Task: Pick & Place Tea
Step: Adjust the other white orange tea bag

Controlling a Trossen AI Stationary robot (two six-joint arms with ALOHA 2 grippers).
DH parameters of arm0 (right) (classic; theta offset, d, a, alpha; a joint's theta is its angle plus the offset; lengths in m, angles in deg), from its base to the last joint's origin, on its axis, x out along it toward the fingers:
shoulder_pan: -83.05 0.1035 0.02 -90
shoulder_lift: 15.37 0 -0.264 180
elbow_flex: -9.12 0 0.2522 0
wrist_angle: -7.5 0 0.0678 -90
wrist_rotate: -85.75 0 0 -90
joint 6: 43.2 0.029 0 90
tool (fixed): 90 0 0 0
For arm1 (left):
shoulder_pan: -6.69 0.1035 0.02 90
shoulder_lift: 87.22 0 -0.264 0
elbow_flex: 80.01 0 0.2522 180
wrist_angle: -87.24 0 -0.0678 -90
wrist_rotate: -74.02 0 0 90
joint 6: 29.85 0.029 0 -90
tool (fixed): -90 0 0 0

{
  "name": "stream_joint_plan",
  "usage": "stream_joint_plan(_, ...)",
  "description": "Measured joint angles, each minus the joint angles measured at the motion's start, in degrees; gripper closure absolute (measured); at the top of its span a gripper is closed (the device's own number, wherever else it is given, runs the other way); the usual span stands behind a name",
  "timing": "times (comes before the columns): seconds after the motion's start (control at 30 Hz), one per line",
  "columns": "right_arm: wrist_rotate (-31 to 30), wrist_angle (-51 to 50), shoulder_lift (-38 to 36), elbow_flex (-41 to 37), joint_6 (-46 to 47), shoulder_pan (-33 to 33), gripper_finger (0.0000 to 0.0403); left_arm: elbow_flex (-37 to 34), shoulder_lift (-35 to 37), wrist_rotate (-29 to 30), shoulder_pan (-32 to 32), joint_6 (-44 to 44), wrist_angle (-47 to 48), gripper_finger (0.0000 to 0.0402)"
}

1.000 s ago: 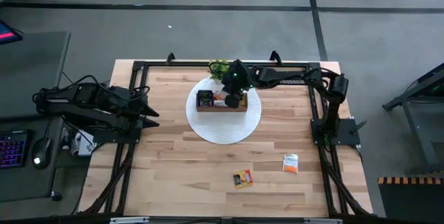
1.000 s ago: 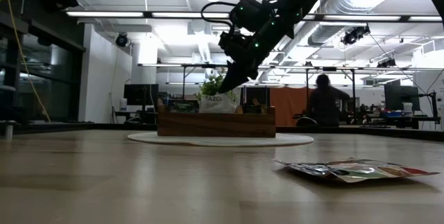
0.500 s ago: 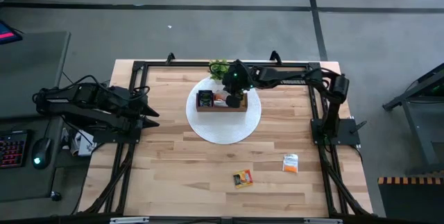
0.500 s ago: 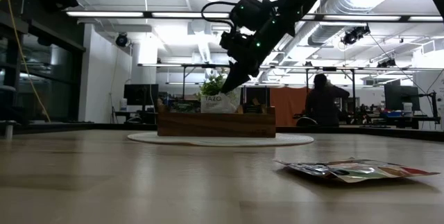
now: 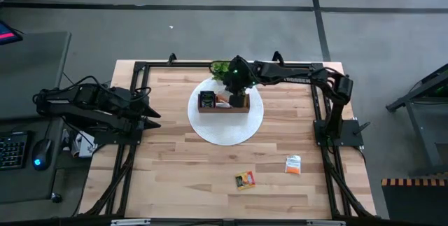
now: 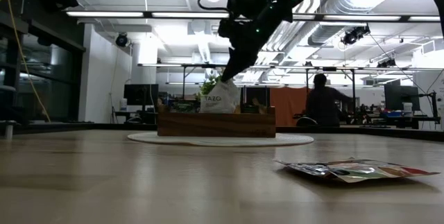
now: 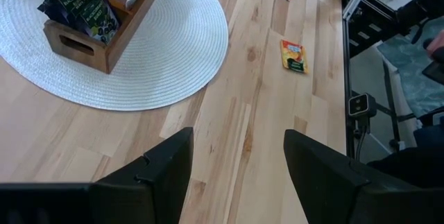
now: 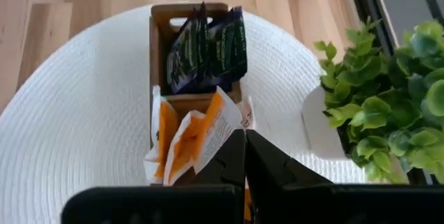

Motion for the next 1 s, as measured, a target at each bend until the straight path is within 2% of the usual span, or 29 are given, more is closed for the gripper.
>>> stream_joint_plan(0.33, -2.0, -3.6, 0.3, -0.2, -5.2, 2.6, 0.0403, 0.0, 0.0, 0.0, 0.0, 0.0, 0.0, 0.0179)
stream_joint_plan(0.5, -3.0, -6.7, 0.3, 2.2, -5.3, 3.4, 0.0403, 0.0, 0.0, 0.0, 0.0, 0.0, 0.0, 0.0179)
stream_joint_plan(0.8, -3.3, -14.2, 0.8, 8.8, -6.9, 2.9, 0.0403, 0.0, 0.0, 0.0, 0.0, 0.0, 0.0, 0.0179)
stream_joint_plan(1.0, -2.9, -26.0, 8.1, 20.2, -8.7, 3.4, 0.0403, 0.0, 0.0, 0.0, 0.0, 0.0, 0.0, 0.0179)
